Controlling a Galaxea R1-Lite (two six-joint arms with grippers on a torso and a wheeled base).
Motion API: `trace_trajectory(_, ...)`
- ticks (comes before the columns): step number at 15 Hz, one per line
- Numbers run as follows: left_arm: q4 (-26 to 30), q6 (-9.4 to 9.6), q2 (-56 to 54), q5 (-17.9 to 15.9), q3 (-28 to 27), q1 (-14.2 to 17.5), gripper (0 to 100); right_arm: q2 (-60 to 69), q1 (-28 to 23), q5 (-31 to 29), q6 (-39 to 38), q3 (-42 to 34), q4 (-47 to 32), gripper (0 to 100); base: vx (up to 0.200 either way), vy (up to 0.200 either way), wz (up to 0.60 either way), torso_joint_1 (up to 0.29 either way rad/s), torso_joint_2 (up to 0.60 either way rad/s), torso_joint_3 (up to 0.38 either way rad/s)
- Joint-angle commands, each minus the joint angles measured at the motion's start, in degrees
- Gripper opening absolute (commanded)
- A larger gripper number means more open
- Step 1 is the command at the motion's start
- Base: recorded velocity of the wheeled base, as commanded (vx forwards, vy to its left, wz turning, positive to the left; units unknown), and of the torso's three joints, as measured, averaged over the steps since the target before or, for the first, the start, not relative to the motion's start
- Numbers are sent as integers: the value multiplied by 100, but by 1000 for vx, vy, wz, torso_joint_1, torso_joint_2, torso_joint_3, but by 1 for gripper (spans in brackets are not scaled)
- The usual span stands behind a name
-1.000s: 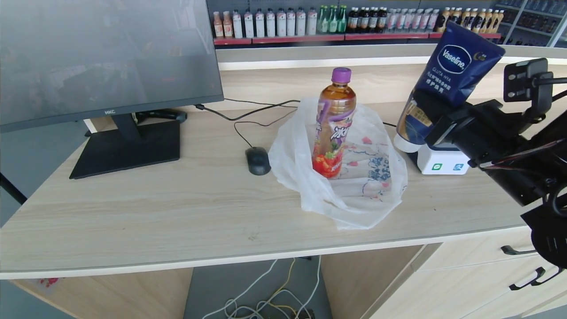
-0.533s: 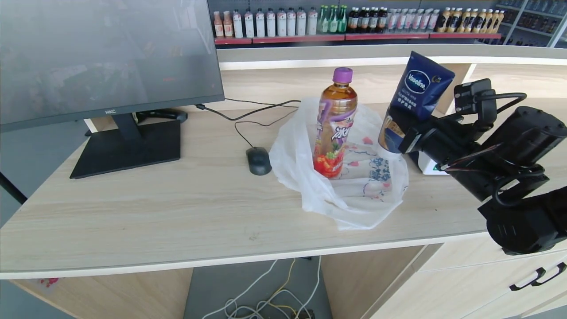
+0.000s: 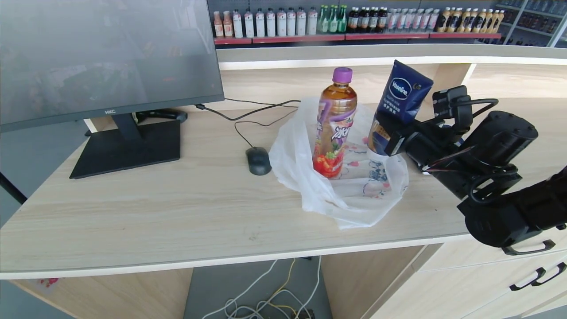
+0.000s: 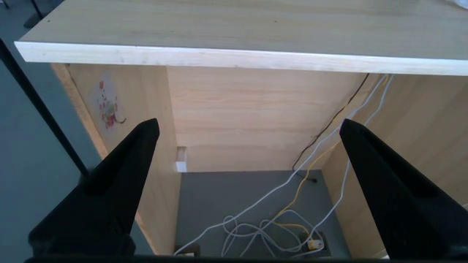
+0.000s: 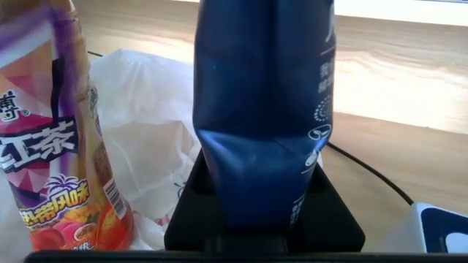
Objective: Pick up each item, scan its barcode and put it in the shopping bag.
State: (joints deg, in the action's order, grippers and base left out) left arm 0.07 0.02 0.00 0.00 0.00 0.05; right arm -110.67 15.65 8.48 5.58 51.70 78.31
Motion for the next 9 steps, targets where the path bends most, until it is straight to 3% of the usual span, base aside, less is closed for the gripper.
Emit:
trace_trajectory(1,1,-2,0,0,0,-5,100,-43,184,4,4,7,0,0,0,0,0,0,0,0)
trace_trajectory(9,1,-2,0,0,0,4,100,-315,289,-93,-13,24,44,0,0,0,0,0,0,0)
